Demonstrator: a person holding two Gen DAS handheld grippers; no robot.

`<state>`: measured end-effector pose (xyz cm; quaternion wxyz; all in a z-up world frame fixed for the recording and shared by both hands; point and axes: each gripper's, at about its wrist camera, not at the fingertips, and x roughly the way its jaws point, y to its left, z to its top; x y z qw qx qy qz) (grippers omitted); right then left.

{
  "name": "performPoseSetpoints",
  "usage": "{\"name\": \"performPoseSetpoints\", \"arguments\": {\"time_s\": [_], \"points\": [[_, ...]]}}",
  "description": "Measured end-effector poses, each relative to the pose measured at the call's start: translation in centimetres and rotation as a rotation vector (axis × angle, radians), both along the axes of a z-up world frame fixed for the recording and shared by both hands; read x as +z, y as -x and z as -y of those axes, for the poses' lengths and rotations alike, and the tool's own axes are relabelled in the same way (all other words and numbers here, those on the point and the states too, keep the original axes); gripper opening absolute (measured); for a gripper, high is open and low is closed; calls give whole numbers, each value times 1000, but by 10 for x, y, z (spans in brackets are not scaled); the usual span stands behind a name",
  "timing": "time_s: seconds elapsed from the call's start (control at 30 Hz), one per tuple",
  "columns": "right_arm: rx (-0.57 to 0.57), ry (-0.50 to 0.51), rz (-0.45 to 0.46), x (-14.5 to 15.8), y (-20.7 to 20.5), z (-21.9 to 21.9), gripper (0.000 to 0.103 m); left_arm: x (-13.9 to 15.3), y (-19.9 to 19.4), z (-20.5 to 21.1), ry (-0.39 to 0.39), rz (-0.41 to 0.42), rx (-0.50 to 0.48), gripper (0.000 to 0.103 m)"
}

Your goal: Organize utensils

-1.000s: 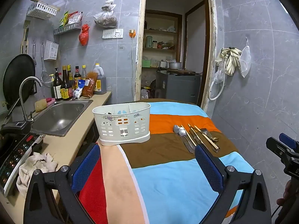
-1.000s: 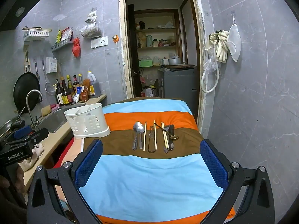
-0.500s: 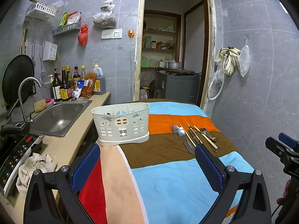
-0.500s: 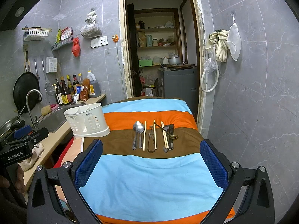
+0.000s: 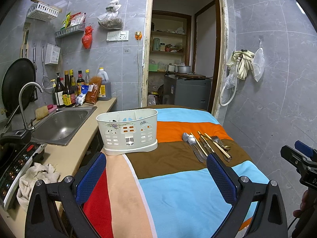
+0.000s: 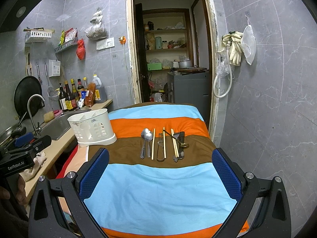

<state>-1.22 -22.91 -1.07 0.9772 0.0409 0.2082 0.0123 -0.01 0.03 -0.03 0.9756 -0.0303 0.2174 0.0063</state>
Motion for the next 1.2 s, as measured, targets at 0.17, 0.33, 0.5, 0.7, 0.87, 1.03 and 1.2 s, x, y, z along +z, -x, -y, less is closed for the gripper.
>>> {"name": "performPoseSetpoints", "arguments": {"time_s": [0.17, 0.33, 0.5, 0.7, 0.87, 1.03, 1.2], "points": [[0, 0, -1, 0, 0, 0, 102, 0, 0, 0, 1, 0, 0, 102], [-1, 1, 0, 0, 0, 0, 102, 0, 0, 0, 1, -1, 0, 102], [0, 1, -2, 0, -1, 0, 102, 0, 0, 0, 1, -1, -1, 102], [0, 0, -2, 0, -1, -1, 102, 0, 0, 0, 1, -1, 0, 102], [0, 2, -3, 0, -1, -1, 102, 0, 0, 0, 1, -2, 0, 102], [0, 3, -4, -1, -1, -1, 102, 0, 0, 0, 0, -3, -1, 102], [1, 2, -3, -1, -1, -1, 102, 3, -1, 6, 1, -4, -1, 102]]}}
